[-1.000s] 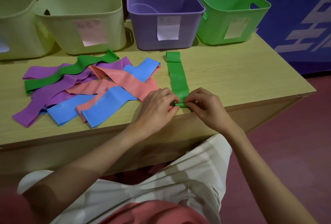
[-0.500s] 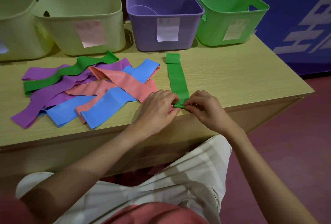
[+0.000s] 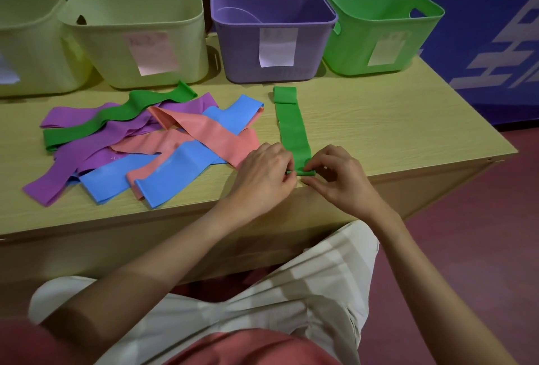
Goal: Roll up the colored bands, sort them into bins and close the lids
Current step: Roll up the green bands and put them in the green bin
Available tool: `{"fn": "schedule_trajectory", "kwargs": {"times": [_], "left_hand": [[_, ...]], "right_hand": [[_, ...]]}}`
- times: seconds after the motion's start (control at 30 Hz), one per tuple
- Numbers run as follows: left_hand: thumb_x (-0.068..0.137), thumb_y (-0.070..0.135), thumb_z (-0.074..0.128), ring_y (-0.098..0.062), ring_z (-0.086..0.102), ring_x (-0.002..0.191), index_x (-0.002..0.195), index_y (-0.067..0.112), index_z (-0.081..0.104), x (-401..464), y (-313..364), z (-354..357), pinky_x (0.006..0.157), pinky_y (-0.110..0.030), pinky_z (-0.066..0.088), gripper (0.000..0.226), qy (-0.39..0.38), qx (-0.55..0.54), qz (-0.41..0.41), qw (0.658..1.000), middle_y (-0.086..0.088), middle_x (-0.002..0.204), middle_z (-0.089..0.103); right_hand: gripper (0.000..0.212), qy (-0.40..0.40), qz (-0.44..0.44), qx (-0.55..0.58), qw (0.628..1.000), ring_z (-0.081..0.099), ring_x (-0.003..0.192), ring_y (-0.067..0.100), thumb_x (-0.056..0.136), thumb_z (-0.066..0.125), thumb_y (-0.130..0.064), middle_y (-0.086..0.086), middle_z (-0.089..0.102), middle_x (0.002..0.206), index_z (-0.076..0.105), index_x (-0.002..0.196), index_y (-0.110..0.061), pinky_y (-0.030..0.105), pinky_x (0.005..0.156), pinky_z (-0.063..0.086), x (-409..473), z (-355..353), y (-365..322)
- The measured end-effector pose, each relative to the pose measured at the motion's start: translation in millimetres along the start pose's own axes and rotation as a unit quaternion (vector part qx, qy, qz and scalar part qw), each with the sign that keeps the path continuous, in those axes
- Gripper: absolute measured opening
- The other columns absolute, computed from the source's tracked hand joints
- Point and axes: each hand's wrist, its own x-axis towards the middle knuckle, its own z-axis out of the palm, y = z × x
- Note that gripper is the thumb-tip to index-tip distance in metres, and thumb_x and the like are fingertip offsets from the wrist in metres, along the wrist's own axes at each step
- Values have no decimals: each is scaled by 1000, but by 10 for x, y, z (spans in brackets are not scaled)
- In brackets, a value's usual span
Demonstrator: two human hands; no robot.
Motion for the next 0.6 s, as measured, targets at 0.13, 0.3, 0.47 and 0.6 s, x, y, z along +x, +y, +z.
{"fn": "schedule_trajectory", "kwargs": {"times": [0.13, 0.3, 0.47, 0.6], "left_hand": [[90, 20, 57, -17, 53, 88, 90, 9, 64, -4, 16, 0, 78, -34, 47, 13, 9, 13, 14, 1000, -3, 92, 58], [91, 18, 60, -21, 55, 84, 94, 7, 65, -33, 3, 3, 76, -37, 48, 13, 14, 29, 36, 999, -6, 90, 58], [91, 22, 61, -20, 54, 86, 95, 11, 63, -18, -26, -32, 81, -38, 46, 13, 6, 21, 35, 999, -4, 90, 59], [91, 21, 59, -19, 54, 87, 93, 12, 67, 15, -26, -40, 80, -35, 45, 12, 7, 10, 22, 1000, -3, 90, 59]], "right_hand": [[8, -5, -7, -5, 1000, 54, 85, 18, 83, 73, -13, 1, 58, 88, 72, 91, -12, 29, 72, 46, 25, -25, -7], [6, 2, -9, -12, 1000, 51, 85, 15, 84, 71, -11, -2, 56, 88, 73, 89, -10, 21, 71, 41, 55, -23, -10], [5, -1, -3, -9, 1000, 52, 81, 15, 86, 70, -11, 1, 57, 85, 71, 91, -10, 26, 70, 43, 80, -11, -19], [5, 12, -9, -14, 1000, 51, 81, 16, 85, 70, -11, -1, 56, 84, 67, 89, -10, 27, 69, 43, 67, -16, -19]]}}
